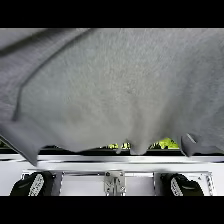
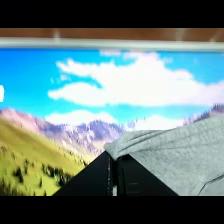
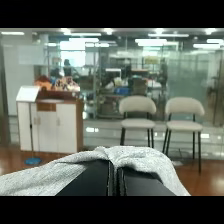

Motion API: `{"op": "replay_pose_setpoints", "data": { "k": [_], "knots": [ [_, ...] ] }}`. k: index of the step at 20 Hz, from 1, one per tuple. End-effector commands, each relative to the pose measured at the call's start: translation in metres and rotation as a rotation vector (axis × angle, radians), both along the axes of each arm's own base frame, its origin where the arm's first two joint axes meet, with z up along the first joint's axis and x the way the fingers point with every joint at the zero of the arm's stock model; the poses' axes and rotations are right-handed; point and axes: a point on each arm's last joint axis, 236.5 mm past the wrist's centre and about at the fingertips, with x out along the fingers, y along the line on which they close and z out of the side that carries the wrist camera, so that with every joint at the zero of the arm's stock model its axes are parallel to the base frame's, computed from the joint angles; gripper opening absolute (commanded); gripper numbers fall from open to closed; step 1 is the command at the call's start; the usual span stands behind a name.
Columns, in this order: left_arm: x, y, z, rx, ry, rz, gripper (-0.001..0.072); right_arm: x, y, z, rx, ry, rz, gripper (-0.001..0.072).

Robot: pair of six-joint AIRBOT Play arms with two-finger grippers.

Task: Fold the shirts.

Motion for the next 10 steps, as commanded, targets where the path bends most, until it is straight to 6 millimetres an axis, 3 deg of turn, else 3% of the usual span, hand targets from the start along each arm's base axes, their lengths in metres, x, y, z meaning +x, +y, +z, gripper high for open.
{"op": "replay_pose_setpoints", "data": {
  "k": [1,3,5,8,10],
  "knots": [
    [0.01,0.006,-0.065,-0.061,0.237,-0.016,0.0038,0.063,-0.009,-0.037,0.019,0.139,0.01,0.0061],
    [0.026,0.007,-0.111,-0.135,0.373,-0.039,0.0038,0.12,-0.006,-0.091,0.05,0.324,0.067,0.0061],
    [0.043,0.009,-0.168,-0.229,0.509,-0.042,0.0038,0.179,0.001,-0.166,0.075,0.546,0.121,0.0061],
    [0.078,0.024,-0.265,-0.343,0.621,0.015,0.0038,0.266,0.036,-0.282,0.106,0.781,0.198,0.0061],
    [0.101,0.037,-0.317,-0.411,0.67,0.084,0.0038,0.318,0.058,-0.342,0.154,0.819,0.202,0.0061]
  ]
}}
